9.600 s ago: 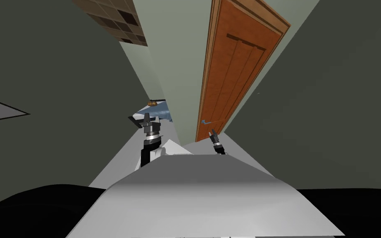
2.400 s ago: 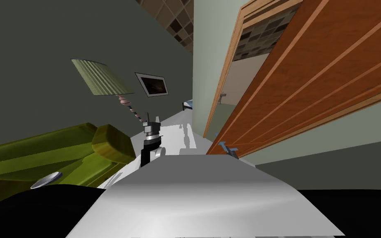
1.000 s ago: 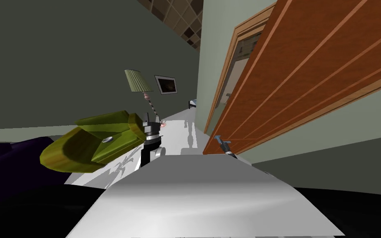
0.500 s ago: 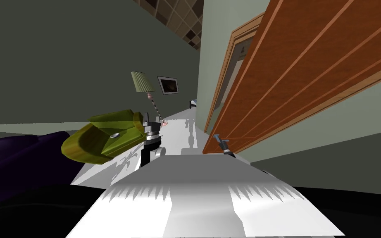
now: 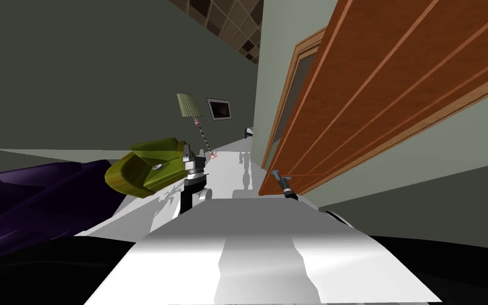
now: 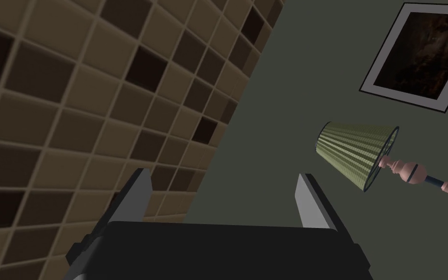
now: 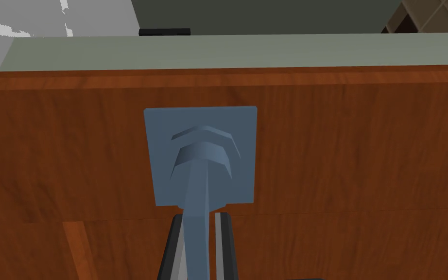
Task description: Pull the door open
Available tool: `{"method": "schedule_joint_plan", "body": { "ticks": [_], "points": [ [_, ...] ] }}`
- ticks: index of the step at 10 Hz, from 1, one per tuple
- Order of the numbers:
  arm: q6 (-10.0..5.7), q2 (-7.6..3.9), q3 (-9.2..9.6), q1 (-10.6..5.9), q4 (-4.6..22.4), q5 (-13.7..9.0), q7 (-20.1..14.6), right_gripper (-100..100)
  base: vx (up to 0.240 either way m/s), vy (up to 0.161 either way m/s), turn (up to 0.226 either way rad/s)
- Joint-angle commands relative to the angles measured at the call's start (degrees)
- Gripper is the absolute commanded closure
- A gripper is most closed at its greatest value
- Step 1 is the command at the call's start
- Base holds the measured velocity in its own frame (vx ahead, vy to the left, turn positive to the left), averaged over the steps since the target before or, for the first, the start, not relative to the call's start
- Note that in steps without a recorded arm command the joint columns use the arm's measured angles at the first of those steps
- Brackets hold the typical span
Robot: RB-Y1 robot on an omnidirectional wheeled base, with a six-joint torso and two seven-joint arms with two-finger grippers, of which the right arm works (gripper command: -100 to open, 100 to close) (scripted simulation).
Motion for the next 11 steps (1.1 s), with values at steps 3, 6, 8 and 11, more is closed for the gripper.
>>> {"method": "schedule_joint_plan", "body": {
  "ticks": [3,6,8,11],
  "points": [
    [-1.64,-0.77,1.39,0.98,-0.1,0.5,-0.8,100,-0.083,-0.016,0.011],
    [-4.29,-2.11,3.28,2.49,-0.4,1.3,-2.2,100,-0.076,-0.018,-0.002],
    [-6.22,-3.13,4.7,3.63,-1.0,1.9,-3.2,100,-0.118,-0.042,-0.009],
    [-9.09,-4.56,6.72,5.24,-1.0,2.7,-4.6,100,-0.092,-0.075,0.003]
  ]
}}
